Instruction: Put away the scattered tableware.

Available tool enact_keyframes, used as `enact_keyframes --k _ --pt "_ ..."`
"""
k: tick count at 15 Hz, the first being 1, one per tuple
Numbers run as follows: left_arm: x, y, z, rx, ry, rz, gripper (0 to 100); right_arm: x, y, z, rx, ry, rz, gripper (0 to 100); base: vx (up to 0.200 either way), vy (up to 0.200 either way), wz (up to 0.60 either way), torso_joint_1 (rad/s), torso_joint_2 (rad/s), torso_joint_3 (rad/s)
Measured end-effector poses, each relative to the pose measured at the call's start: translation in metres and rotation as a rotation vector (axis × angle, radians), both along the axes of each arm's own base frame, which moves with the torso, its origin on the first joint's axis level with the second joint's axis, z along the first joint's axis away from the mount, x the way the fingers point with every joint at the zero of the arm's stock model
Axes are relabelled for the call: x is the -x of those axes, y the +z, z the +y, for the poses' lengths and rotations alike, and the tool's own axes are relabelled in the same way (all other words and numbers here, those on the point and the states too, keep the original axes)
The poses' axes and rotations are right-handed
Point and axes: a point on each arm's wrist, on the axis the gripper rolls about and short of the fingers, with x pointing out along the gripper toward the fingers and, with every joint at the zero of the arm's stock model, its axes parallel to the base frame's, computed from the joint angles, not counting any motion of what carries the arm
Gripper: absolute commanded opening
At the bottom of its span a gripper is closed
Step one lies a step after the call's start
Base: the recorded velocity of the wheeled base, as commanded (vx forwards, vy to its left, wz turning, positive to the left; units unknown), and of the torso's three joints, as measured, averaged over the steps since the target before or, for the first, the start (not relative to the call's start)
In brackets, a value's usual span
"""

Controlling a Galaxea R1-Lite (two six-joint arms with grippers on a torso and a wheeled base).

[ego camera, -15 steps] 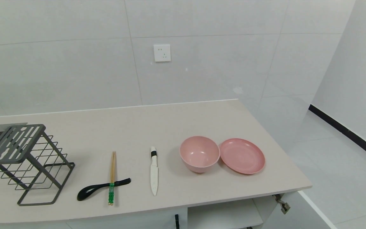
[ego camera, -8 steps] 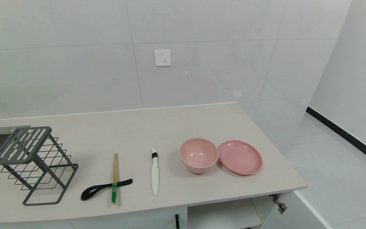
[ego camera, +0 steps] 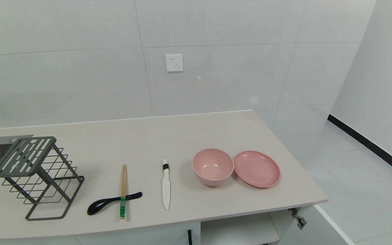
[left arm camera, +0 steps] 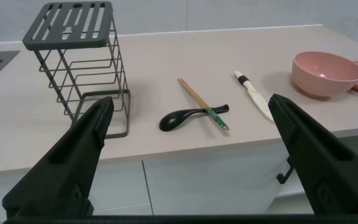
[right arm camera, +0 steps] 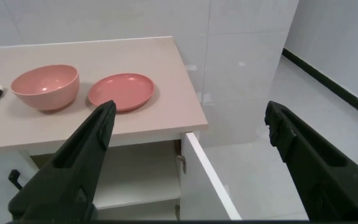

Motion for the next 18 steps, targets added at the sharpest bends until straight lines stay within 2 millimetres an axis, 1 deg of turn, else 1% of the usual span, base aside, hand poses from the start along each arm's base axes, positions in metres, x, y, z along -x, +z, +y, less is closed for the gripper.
enact_keyframes --k 4,5,6,7,8,10,12,15,18 --pt "0.0 0.0 0.0 -0.001 -0.001 0.0 100 0.0 0.001 0.0 0.017 0.004 -0.008 100 0.0 0.0 0.0 0.0 0.0 0.0" --pt "0.0 0.0 0.0 0.001 0.0 -0.001 100 0.0 0.006 0.0 0.014 0.006 -0.065 100 0.0 0.0 0.0 0.0 0.0 0.0" --pt "0.0 0.0 0.0 0.003 0.0 0.0 100 0.002 0.019 0.0 0.01 0.008 -0.171 100 0.0 0.0 0.0 0.0 0.0 0.0" --pt "0.0 0.0 0.0 0.003 0.001 0.0 100 0.005 0.029 0.0 0.009 0.014 -0.231 100 0.0 0.0 0.0 0.0 0.0 0.0" --pt "0.0 0.0 0.0 0.003 0.001 0.0 100 0.009 0.037 0.001 0.012 0.035 -0.242 100 0.0 0.0 0.0 0.0 0.0 0.0" --pt "0.0 0.0 0.0 0.004 0.001 0.0 100 0.01 0.047 0.004 0.032 0.146 -0.184 100 0.0 0.0 0.0 0.0 0.0 0.0" --pt "0.0 0.0 0.0 0.005 0.001 0.0 100 0.003 0.05 0.006 0.045 0.243 -0.081 100 0.0 0.0 0.0 0.0 0.0 0.0" --pt "0.0 0.0 0.0 0.006 0.001 0.0 100 -0.017 0.058 0.007 0.046 0.326 0.091 100 0.0 0.0 0.0 0.0 0.0 0.0" --pt "0.0 0.0 0.0 0.004 -0.006 0.0 100 -0.047 0.076 0.009 0.042 0.396 0.199 100 0.0 0.0 0.0 0.0 0.0 0.0"
